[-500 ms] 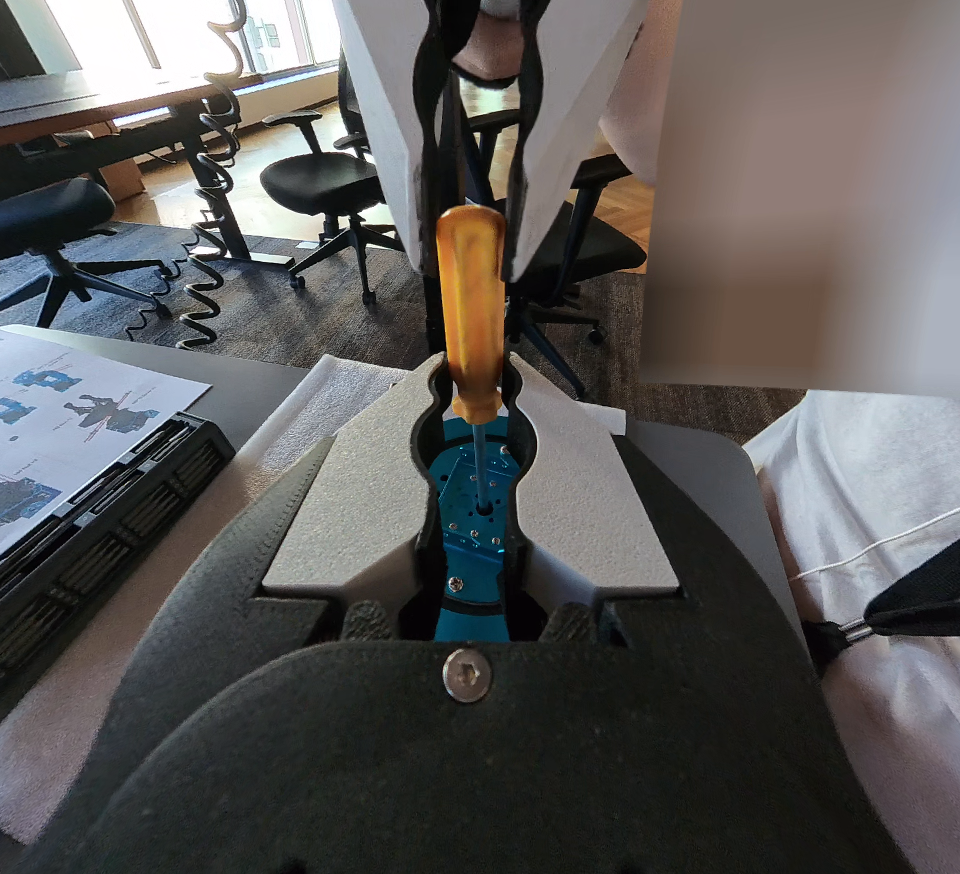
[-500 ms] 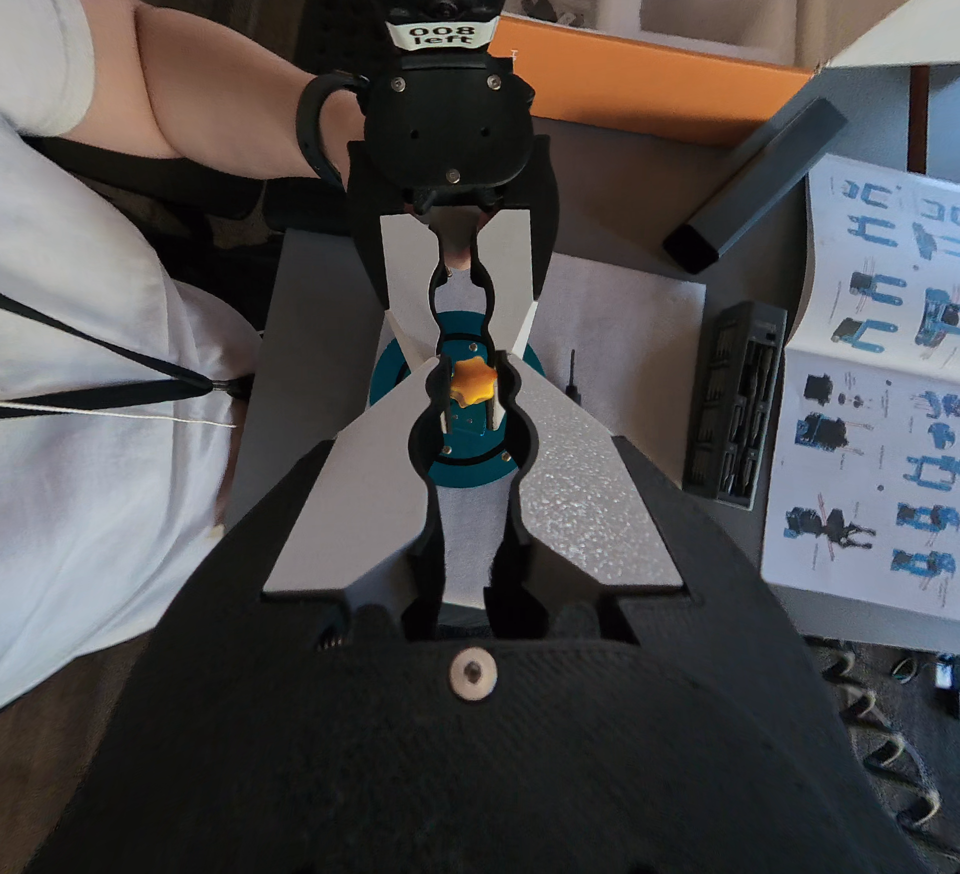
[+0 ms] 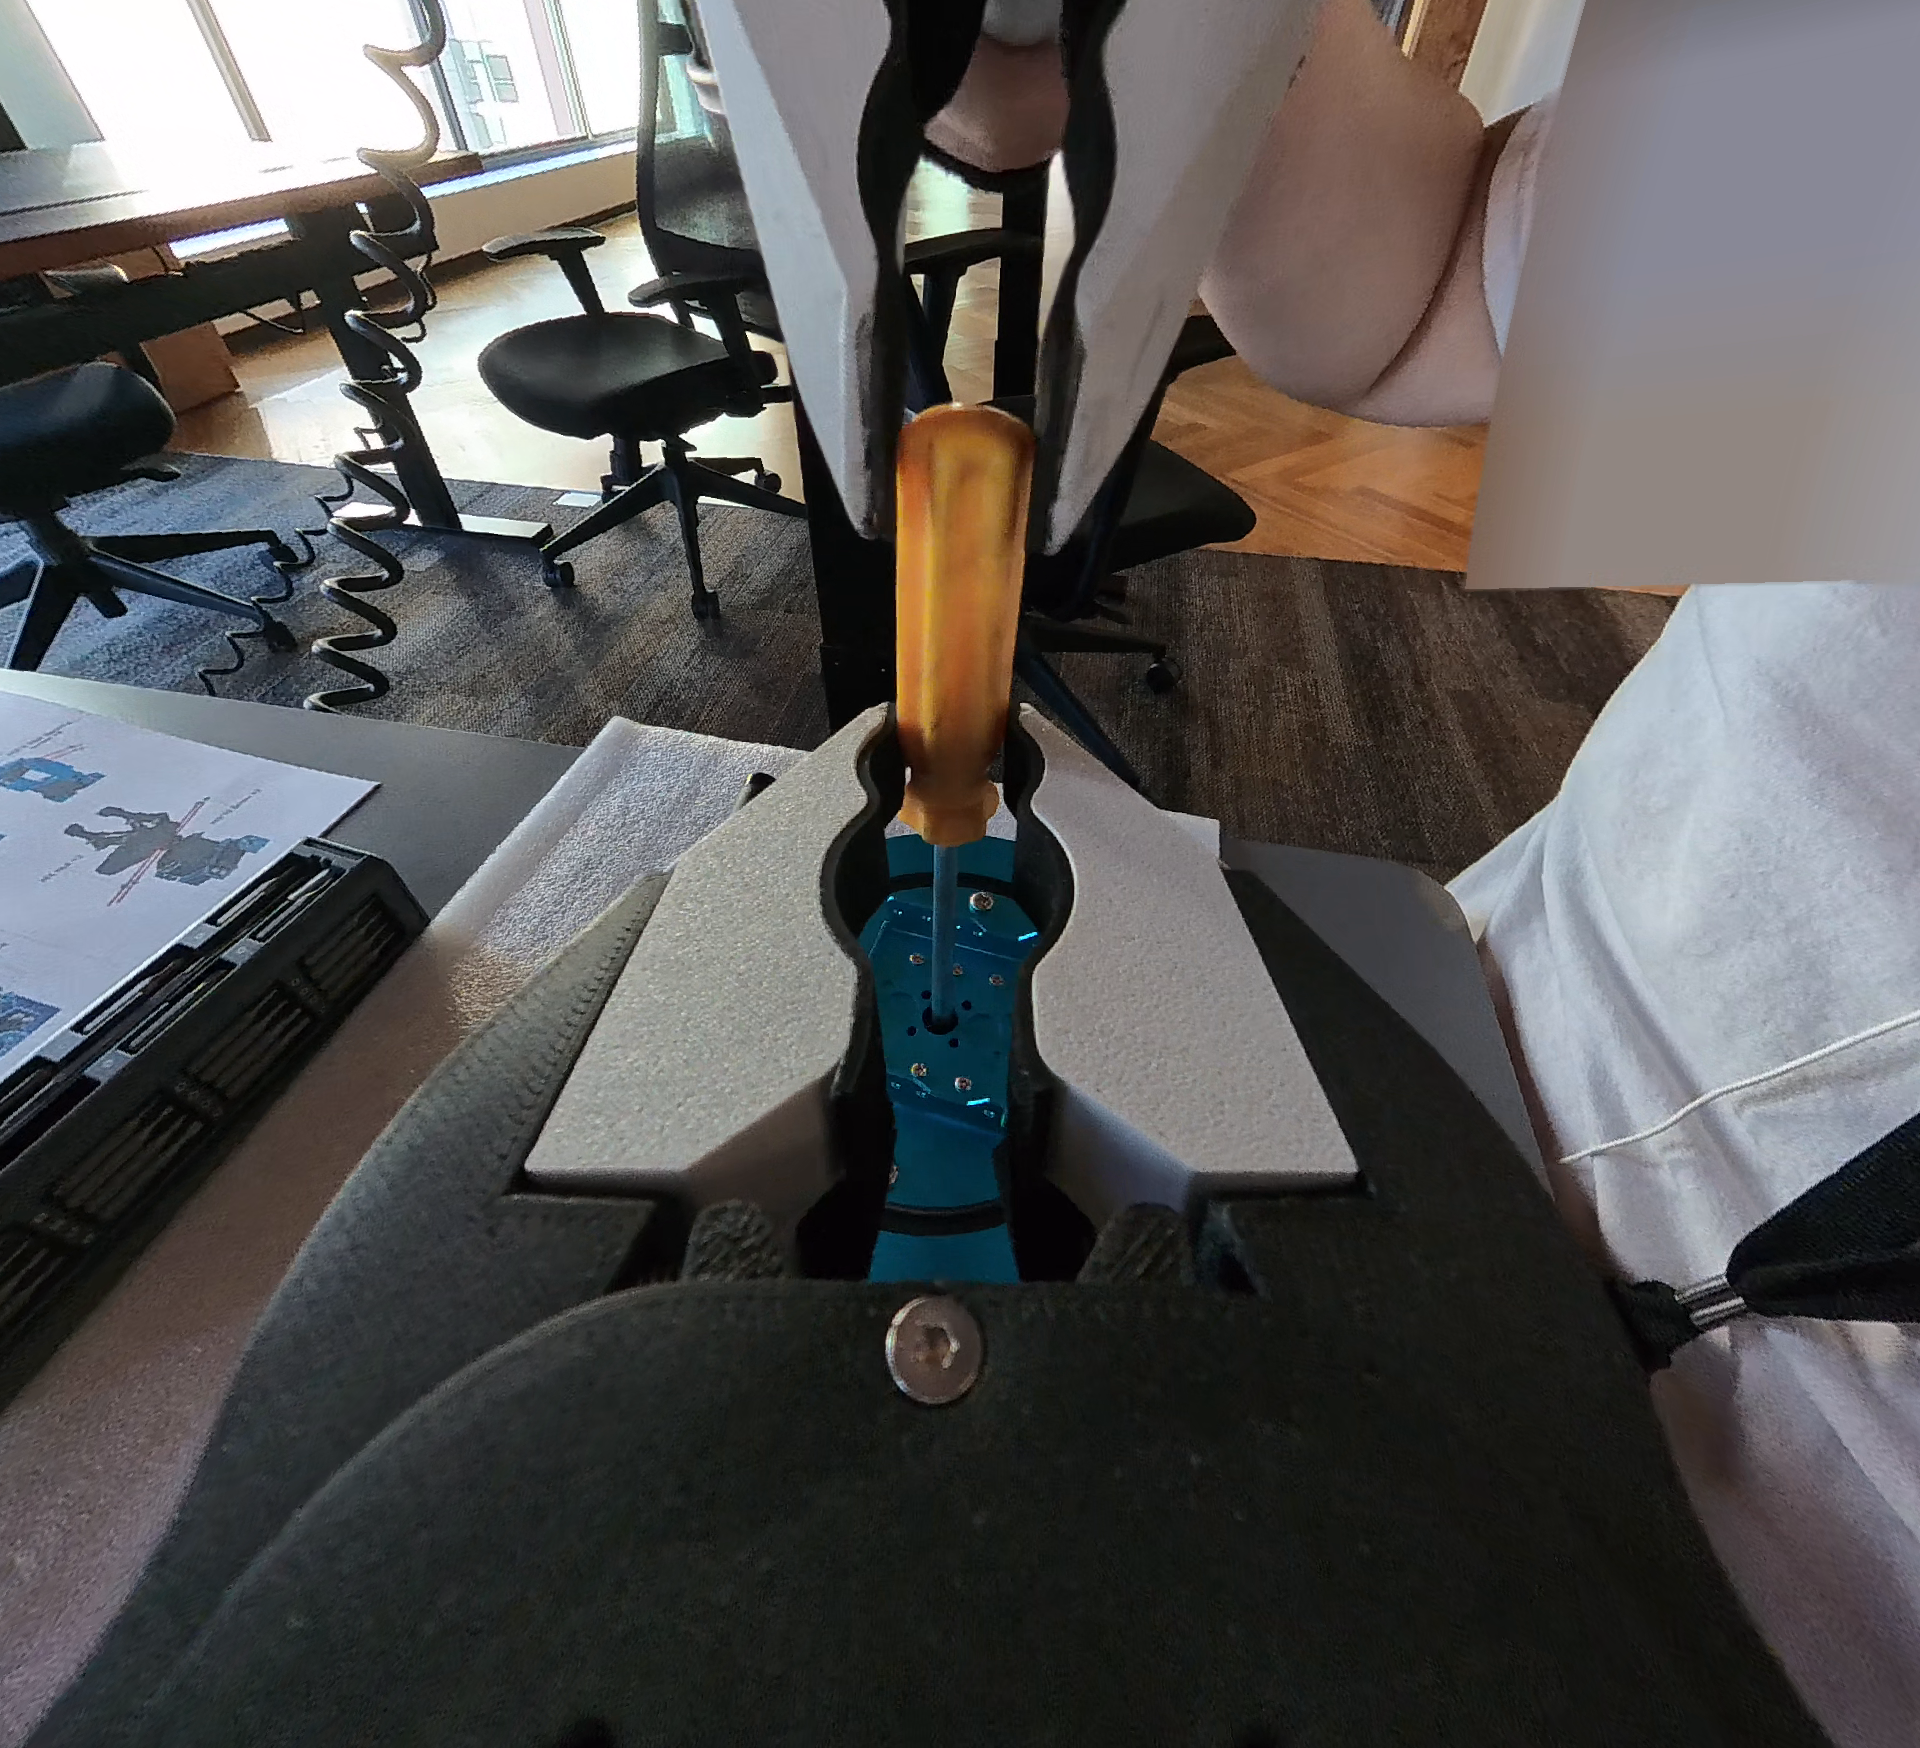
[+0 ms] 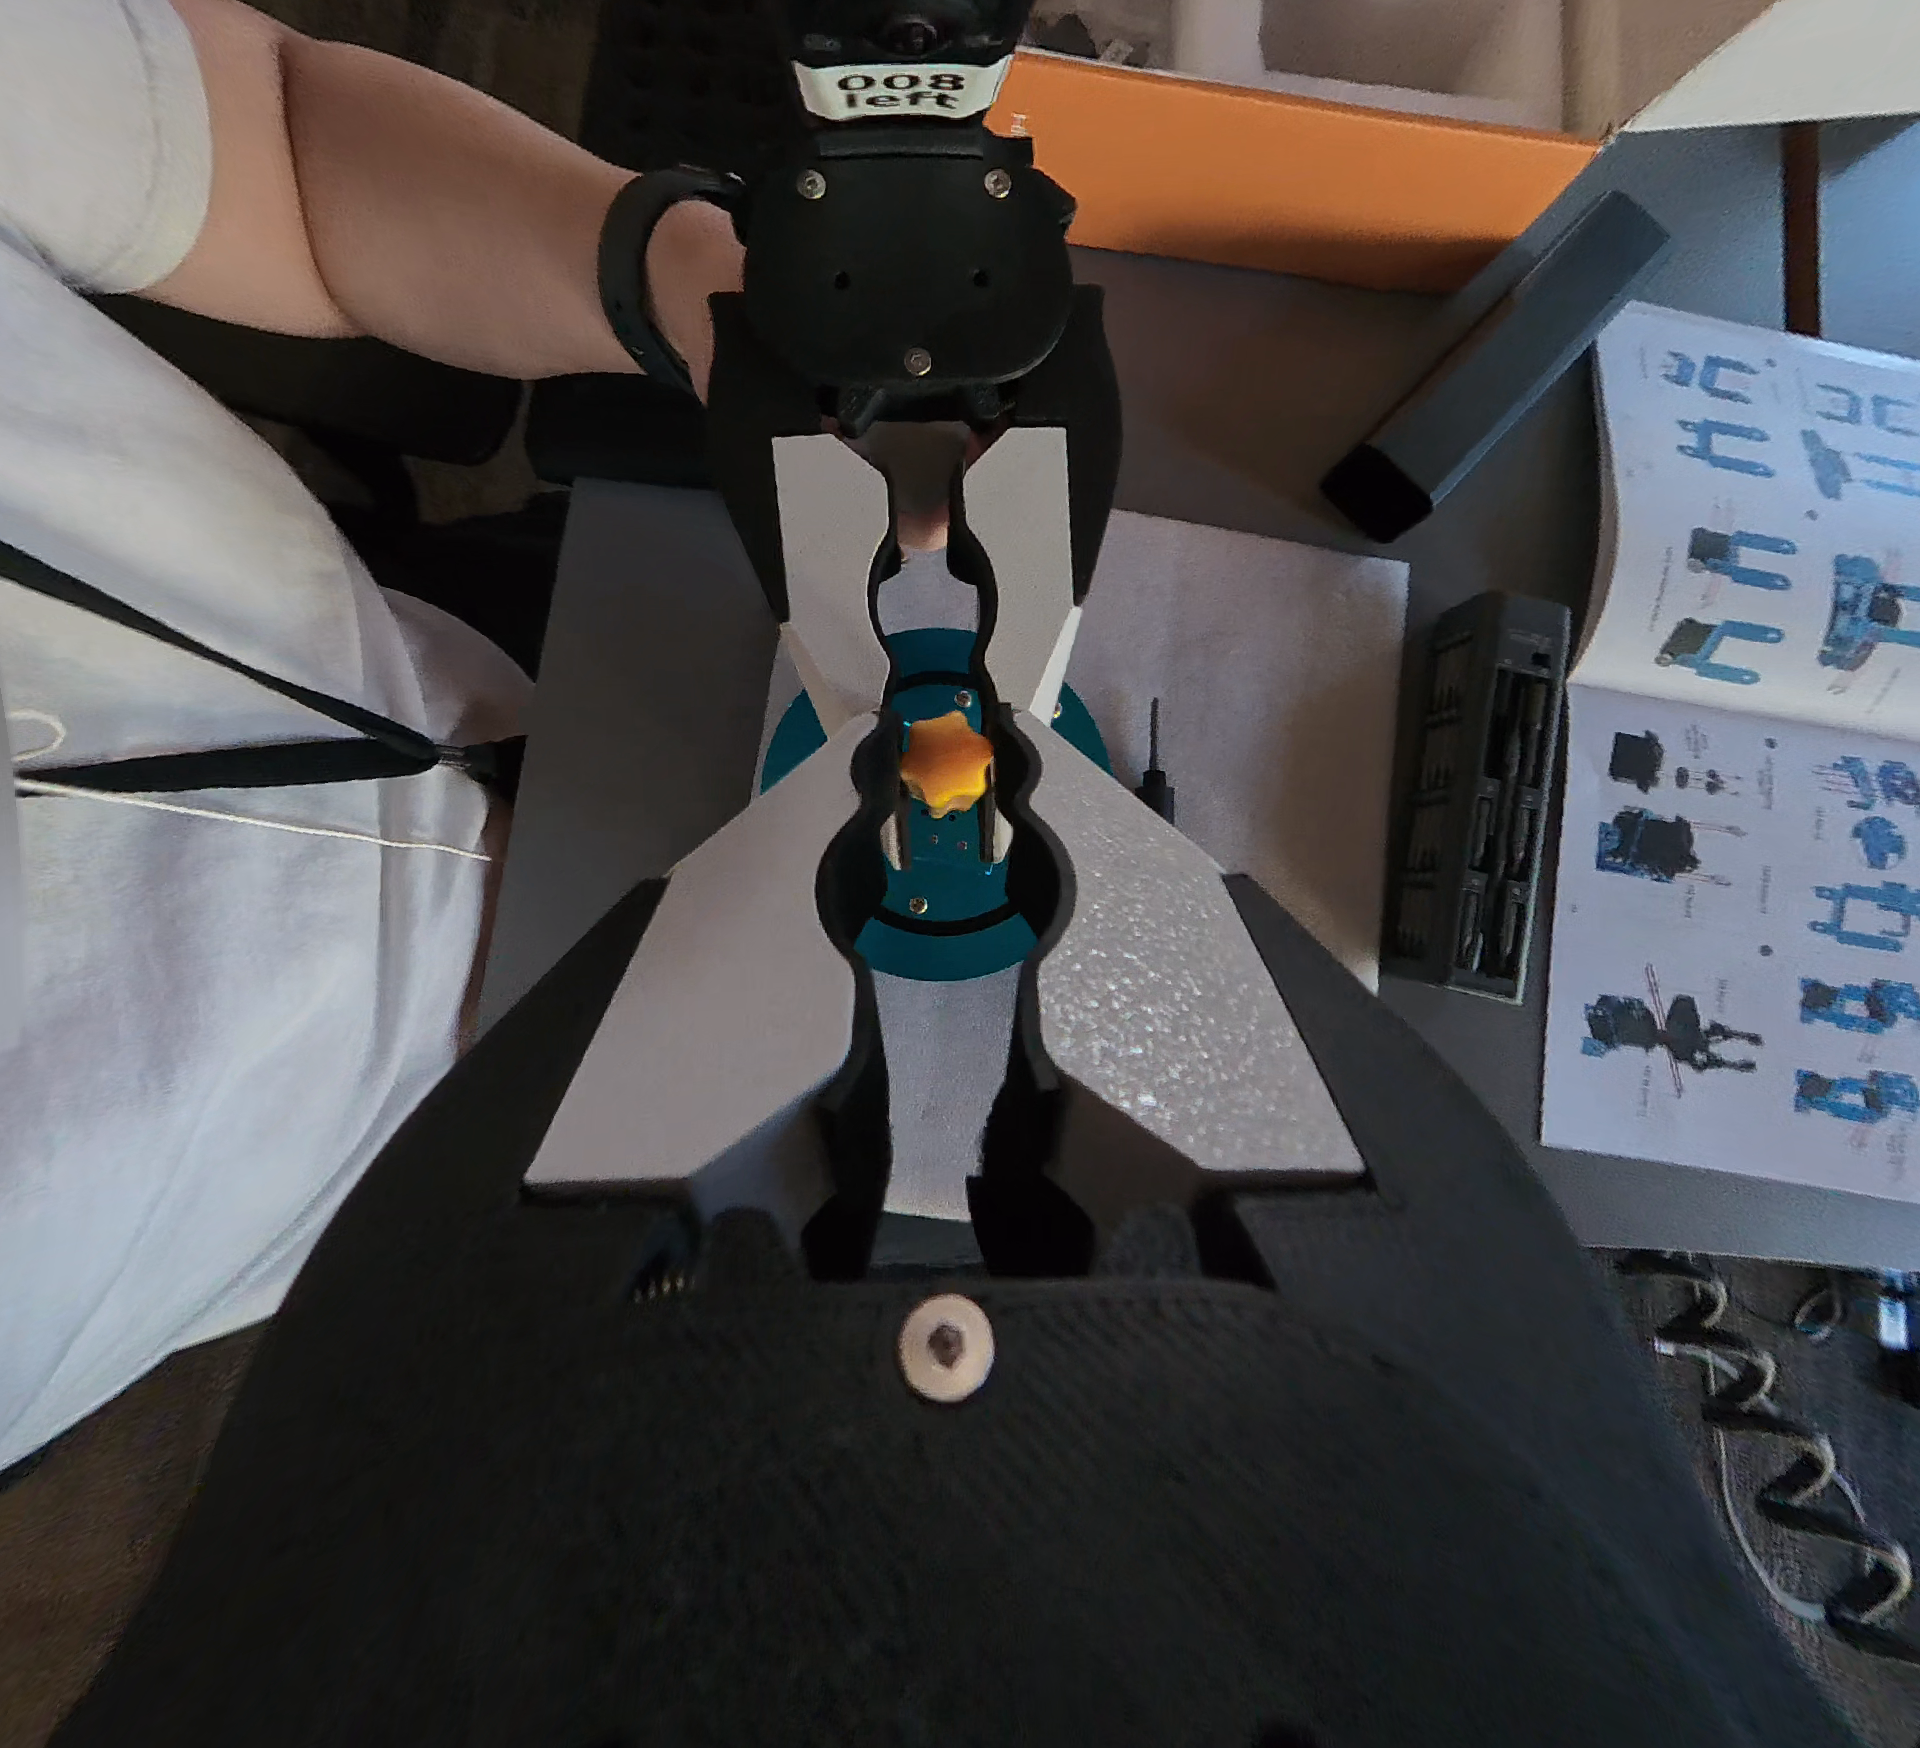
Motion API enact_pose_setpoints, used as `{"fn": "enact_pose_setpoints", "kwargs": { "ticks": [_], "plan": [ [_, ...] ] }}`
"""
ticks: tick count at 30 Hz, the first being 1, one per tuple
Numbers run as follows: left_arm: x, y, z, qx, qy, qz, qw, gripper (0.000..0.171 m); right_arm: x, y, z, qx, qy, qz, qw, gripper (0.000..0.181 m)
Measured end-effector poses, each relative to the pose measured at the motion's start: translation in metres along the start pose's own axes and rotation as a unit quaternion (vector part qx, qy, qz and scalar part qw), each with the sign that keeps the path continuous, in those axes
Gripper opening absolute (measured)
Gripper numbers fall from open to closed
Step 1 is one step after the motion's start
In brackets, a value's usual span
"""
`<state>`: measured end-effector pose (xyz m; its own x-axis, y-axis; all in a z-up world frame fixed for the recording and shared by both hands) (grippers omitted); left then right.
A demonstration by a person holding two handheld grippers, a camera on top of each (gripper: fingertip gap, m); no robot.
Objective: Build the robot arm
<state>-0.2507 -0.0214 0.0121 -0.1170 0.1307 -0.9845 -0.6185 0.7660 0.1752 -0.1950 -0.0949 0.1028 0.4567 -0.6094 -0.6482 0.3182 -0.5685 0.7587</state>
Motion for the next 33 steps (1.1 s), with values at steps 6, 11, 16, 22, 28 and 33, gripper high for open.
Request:
{"fn": "enact_pose_setpoints", "kwargs": {
  "ticks": [6,11,16,22,28,33],
  "plan": [
    [0.0,-0.002,0.0,0.005,0.004,-0.003,1.0,0.017,-0.001,0.001,0.01,0.087,-0.074,0.026,0.993,0.016],
    [0.0,-0.003,0.0,0.003,0.004,-0.003,1.0,0.017,-0.001,-0.001,-0.001,0.035,-0.001,0.029,0.999,0.028],
    [0.0,-0.001,0.001,0.0,0.006,-0.004,1.0,0.017,0.0,-0.005,-0.001,0.021,-0.033,0.023,0.999,0.017],
    [0.001,-0.001,0.0,0.001,0.006,-0.006,1.0,0.017,-0.001,-0.006,0.004,0.058,-0.042,0.007,0.997,0.016],
    [0.001,-0.001,0.001,-0.002,0.01,-0.006,1.0,0.017,0.003,-0.008,-0.007,-0.016,-0.048,-0.046,0.998,0.013],
    [-0.003,0.003,0.002,-0.013,0.014,-0.002,1.0,0.021,0.001,-0.009,-0.004,0.075,-0.075,-0.04,0.994,0.01]
  ]
}}
Point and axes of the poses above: each gripper's, where its closed fingertips meet, y back along the fingers, x out of its underside, z = x × y across the jaws, the point moved 8 cm from there along y, back along the fingers
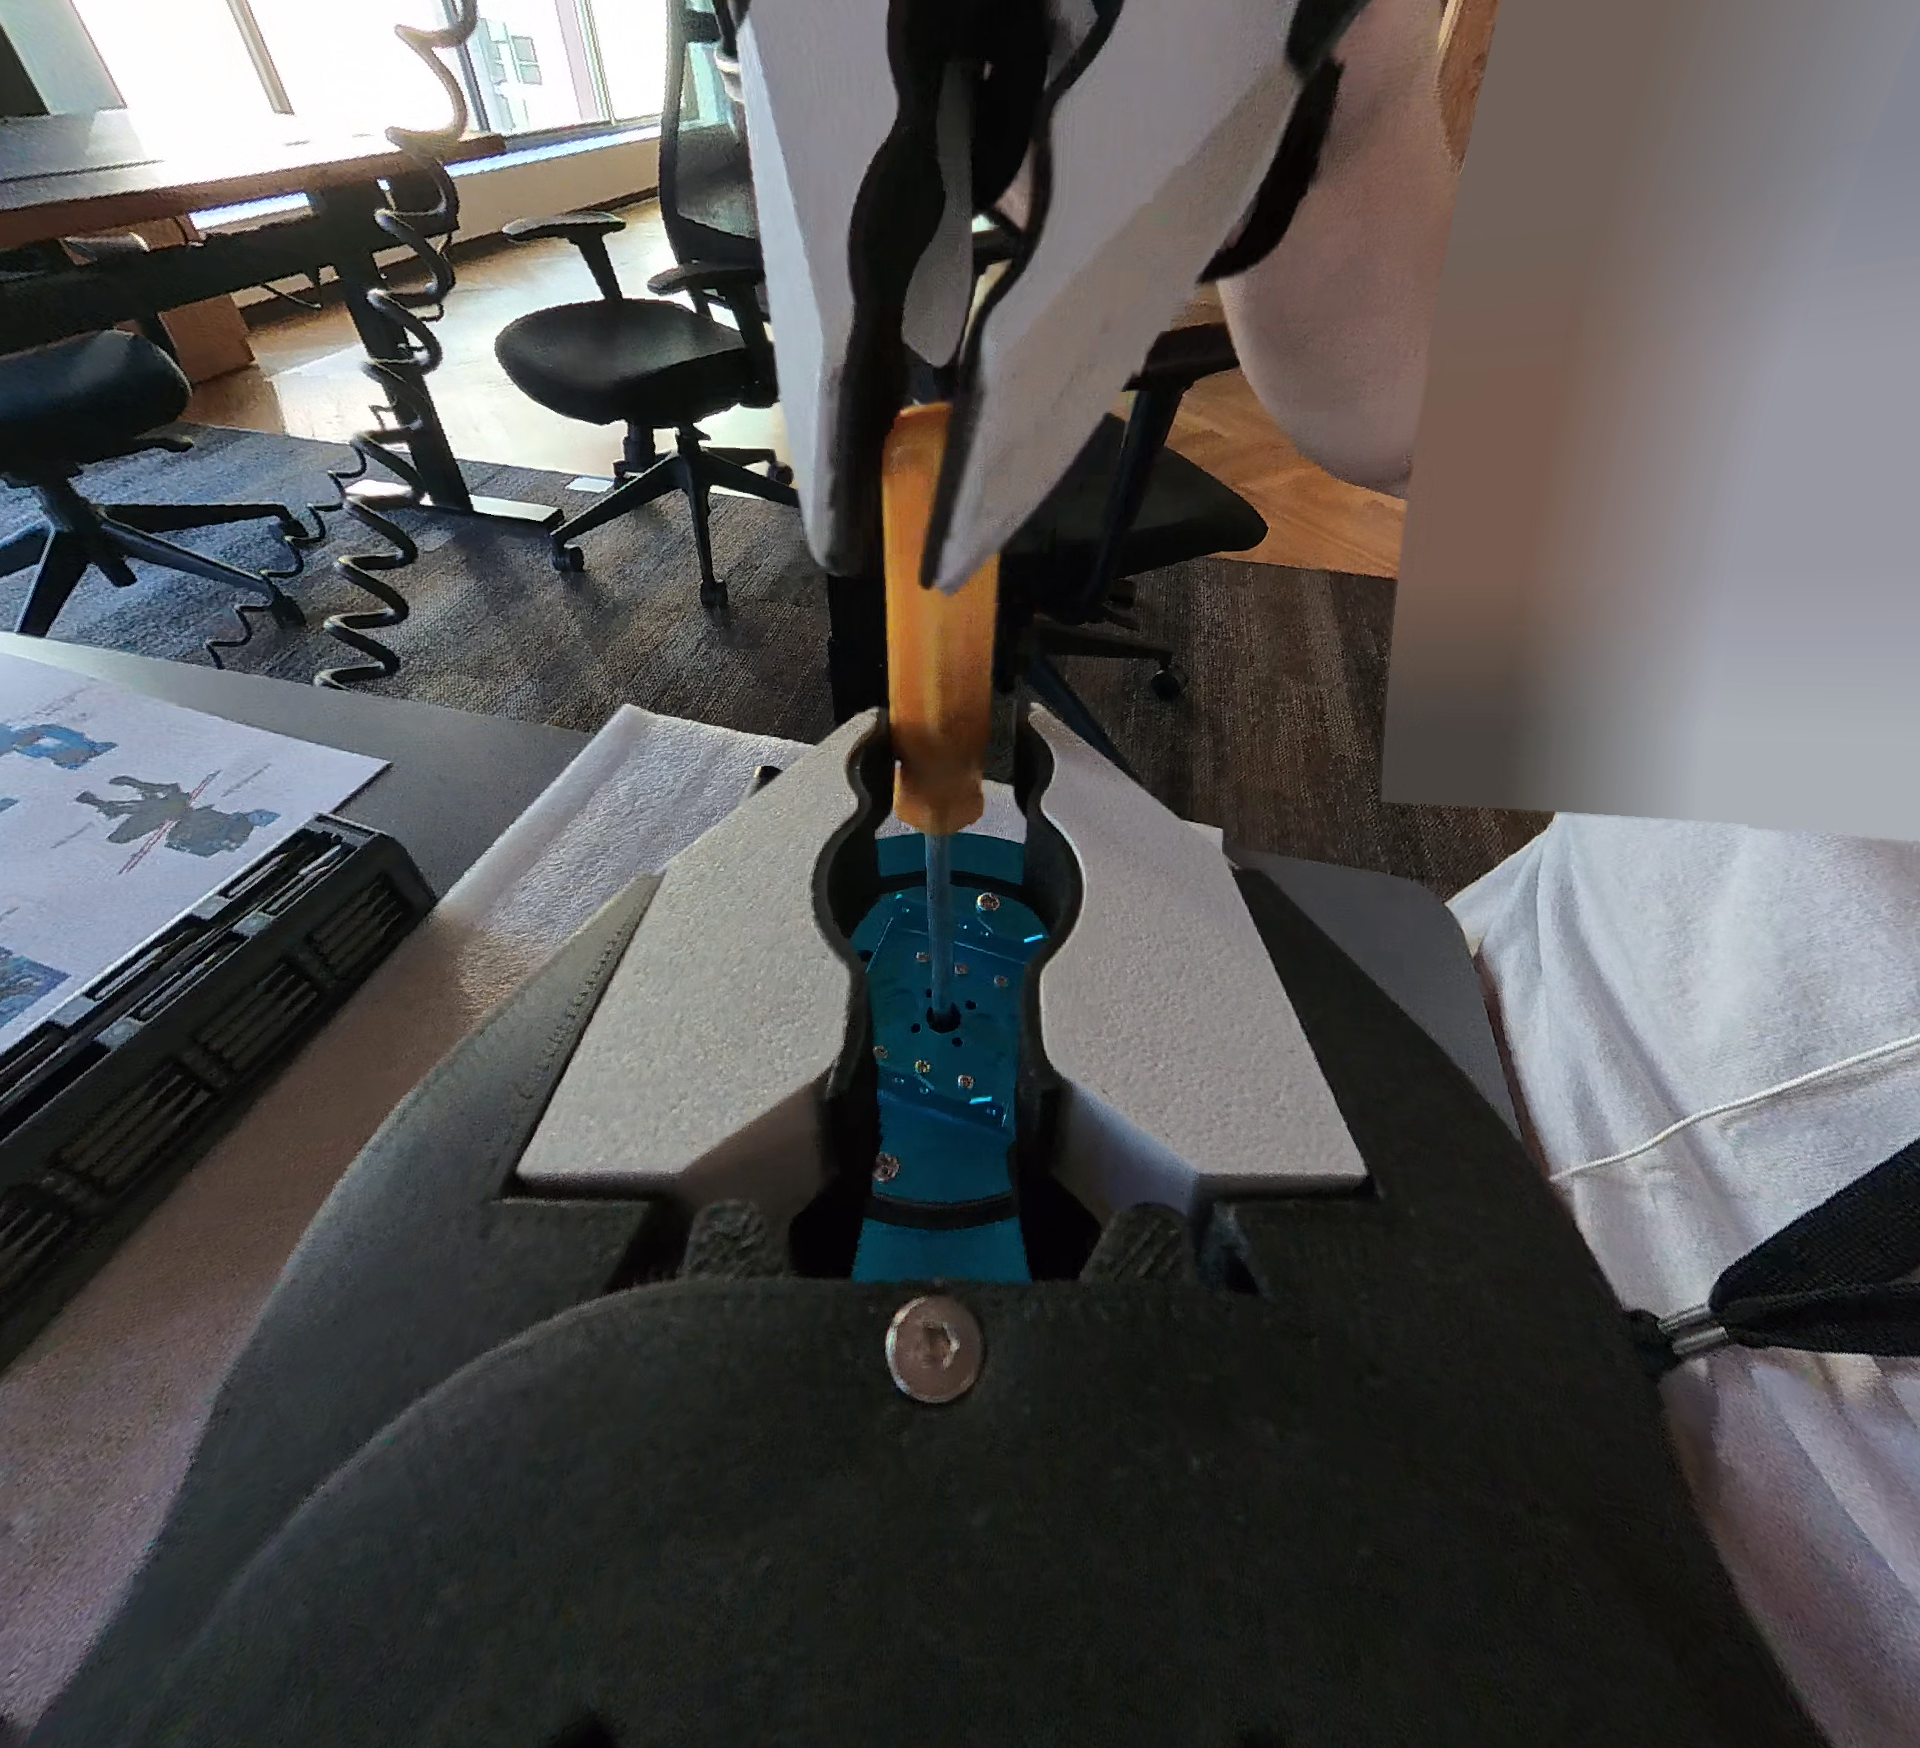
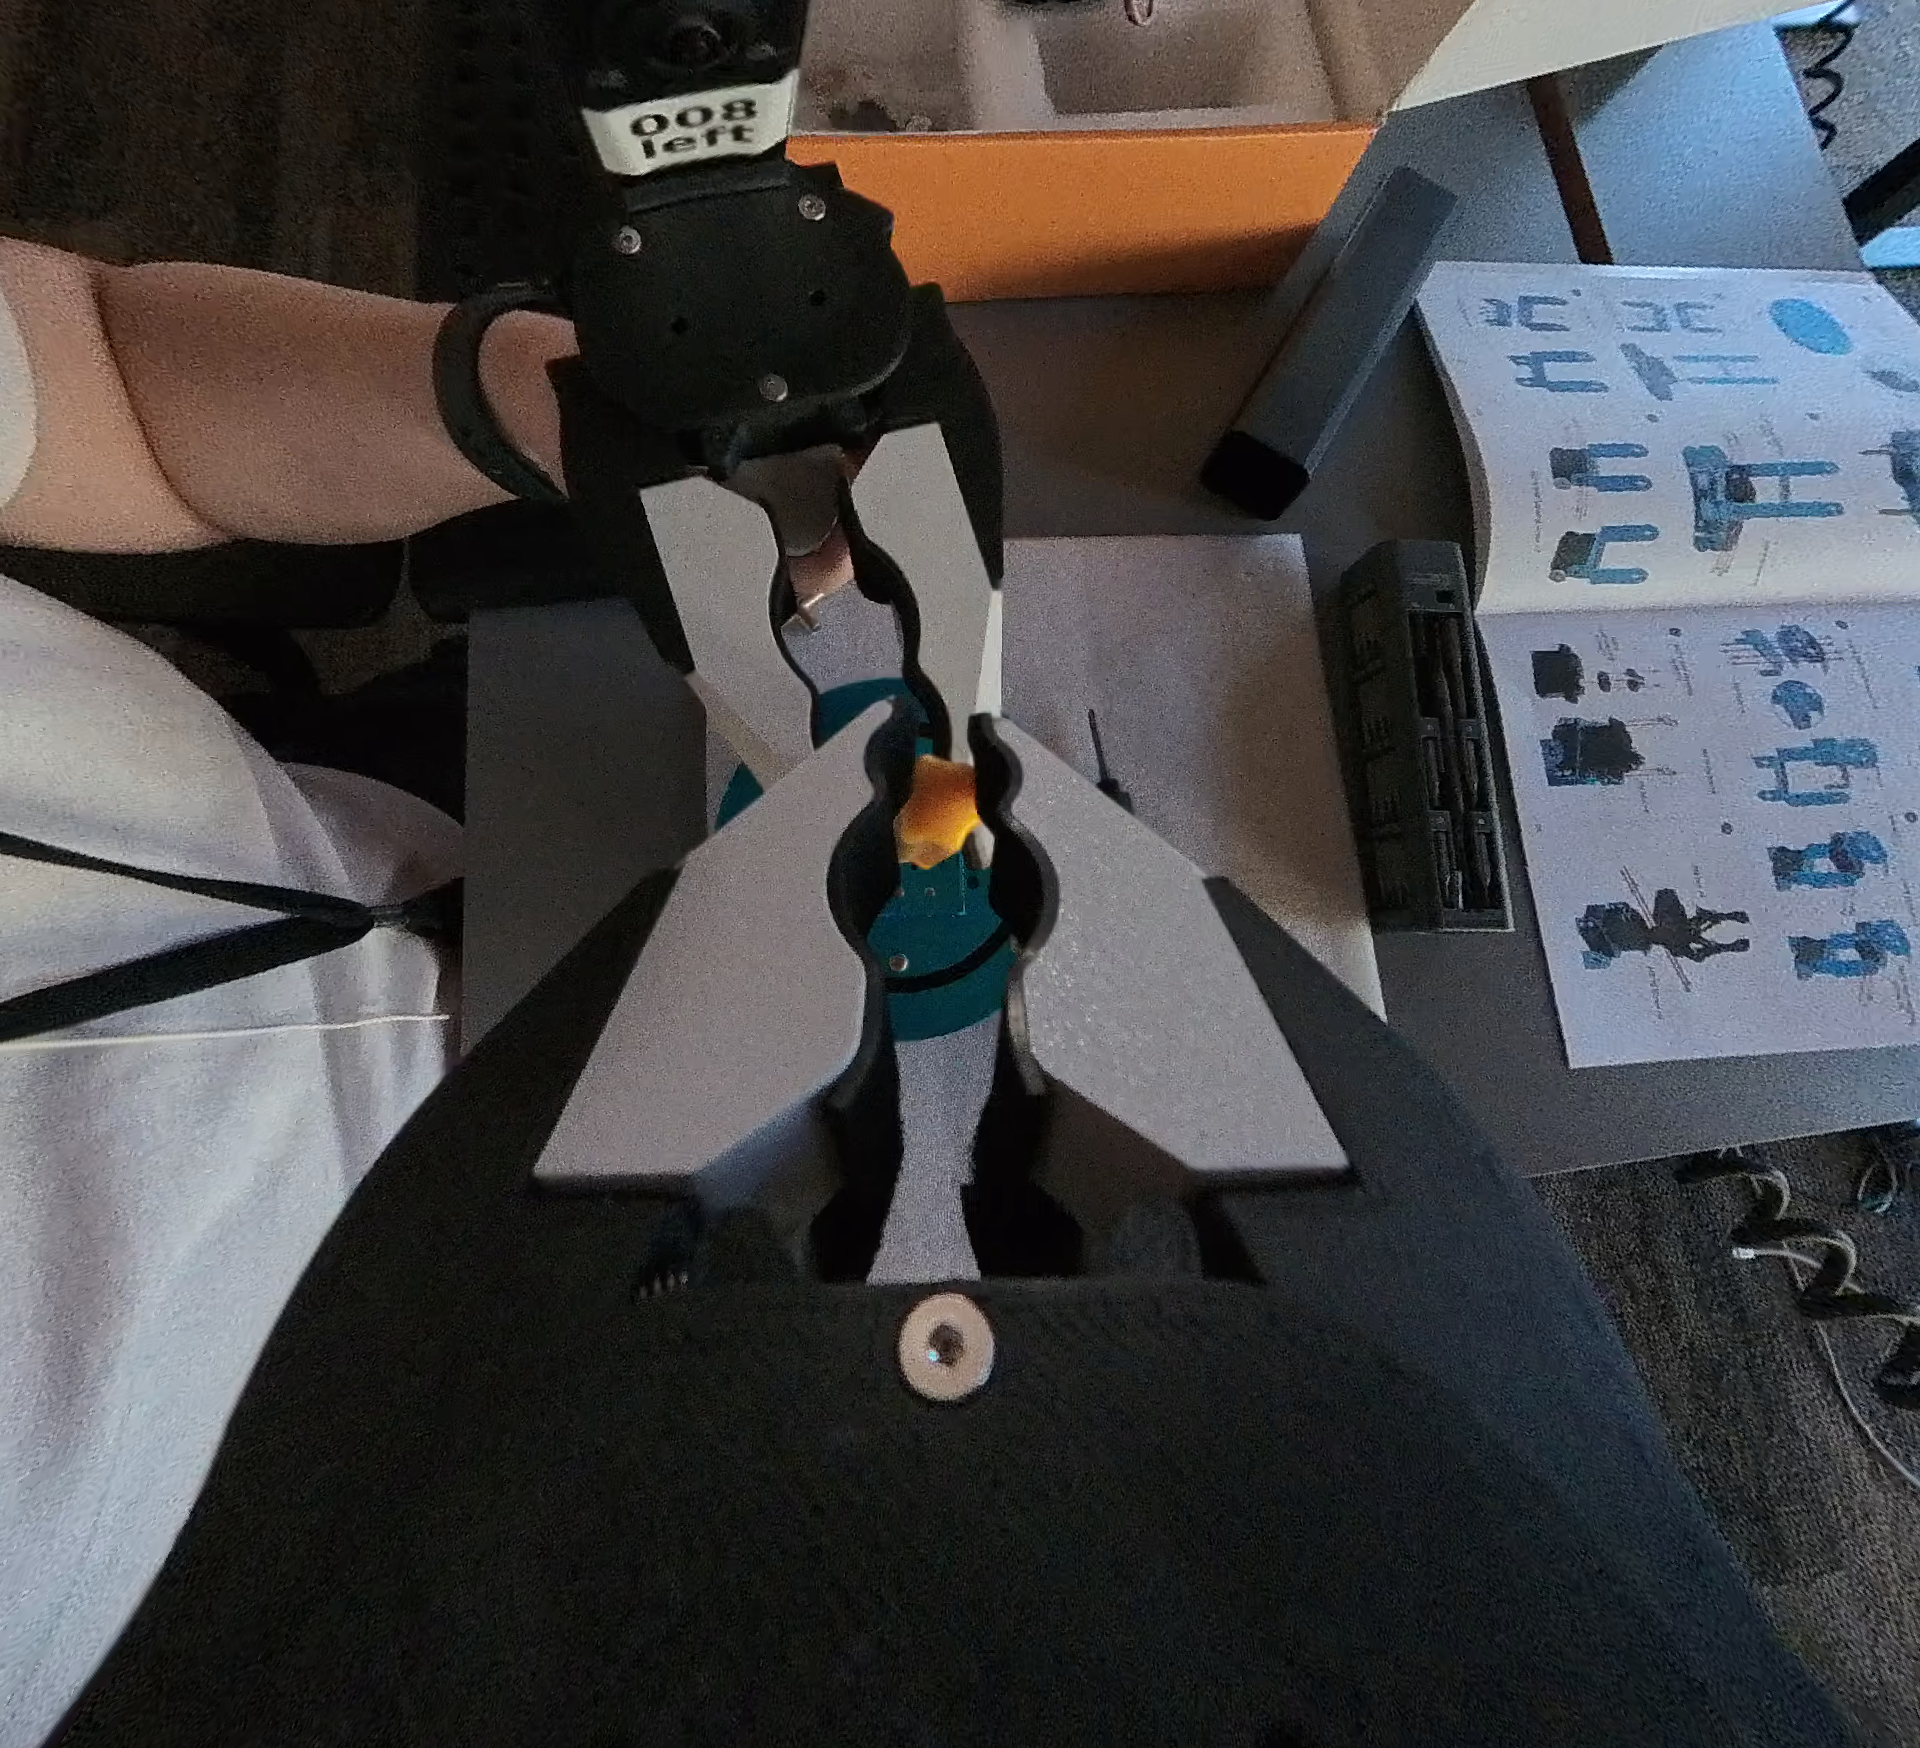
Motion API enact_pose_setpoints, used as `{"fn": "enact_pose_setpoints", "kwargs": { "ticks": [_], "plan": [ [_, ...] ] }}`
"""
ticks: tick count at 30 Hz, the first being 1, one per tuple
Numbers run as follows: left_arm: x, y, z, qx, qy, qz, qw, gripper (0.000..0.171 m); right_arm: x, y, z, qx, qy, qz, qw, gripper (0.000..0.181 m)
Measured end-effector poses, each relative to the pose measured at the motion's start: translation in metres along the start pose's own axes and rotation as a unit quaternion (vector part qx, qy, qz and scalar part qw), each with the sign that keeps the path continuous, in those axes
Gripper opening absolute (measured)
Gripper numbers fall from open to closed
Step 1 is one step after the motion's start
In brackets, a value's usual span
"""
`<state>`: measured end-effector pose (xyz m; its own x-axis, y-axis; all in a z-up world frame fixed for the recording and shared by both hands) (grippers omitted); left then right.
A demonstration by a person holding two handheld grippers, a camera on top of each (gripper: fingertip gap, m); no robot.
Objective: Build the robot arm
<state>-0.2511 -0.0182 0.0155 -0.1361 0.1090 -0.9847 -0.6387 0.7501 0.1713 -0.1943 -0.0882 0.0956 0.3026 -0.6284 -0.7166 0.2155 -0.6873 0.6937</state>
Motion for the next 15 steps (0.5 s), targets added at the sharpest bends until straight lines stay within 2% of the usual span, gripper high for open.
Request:
{"fn": "enact_pose_setpoints", "kwargs": {
  "ticks": [4,7,9,12,15],
  "plan": [
    [-0.008,0.007,-0.003,-0.006,-0.011,-0.011,1.0,0.016,0.0,0.001,0.008,-0.025,-0.045,-0.03,0.998,0.011],
    [-0.009,0.007,-0.004,-0.009,-0.029,0.002,1.0,0.015,0.002,0.0,0.005,-0.065,-0.039,-0.048,0.996,0.011],
    [-0.01,0.007,-0.004,-0.005,-0.029,0.008,1.0,0.015,0.005,-0.001,-0.003,-0.084,-0.025,-0.068,0.994,0.022],
    [-0.01,0.006,0.0,0.008,-0.024,0.01,1.0,0.015,0.008,-0.003,-0.006,-0.135,-0.016,-0.103,0.985,0.011],
    [-0.009,0.005,0.001,0.029,-0.005,0.002,1.0,0.015,0.012,-0.005,-0.011,-0.112,-0.024,-0.112,0.987,0.0]
  ]
}}
Point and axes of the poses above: each gripper's, where its closed fingertips meet, y back along the fingers, x out of its underside, z = x × y across the jaws, the point moved 8 cm from there along y, back along the fingers
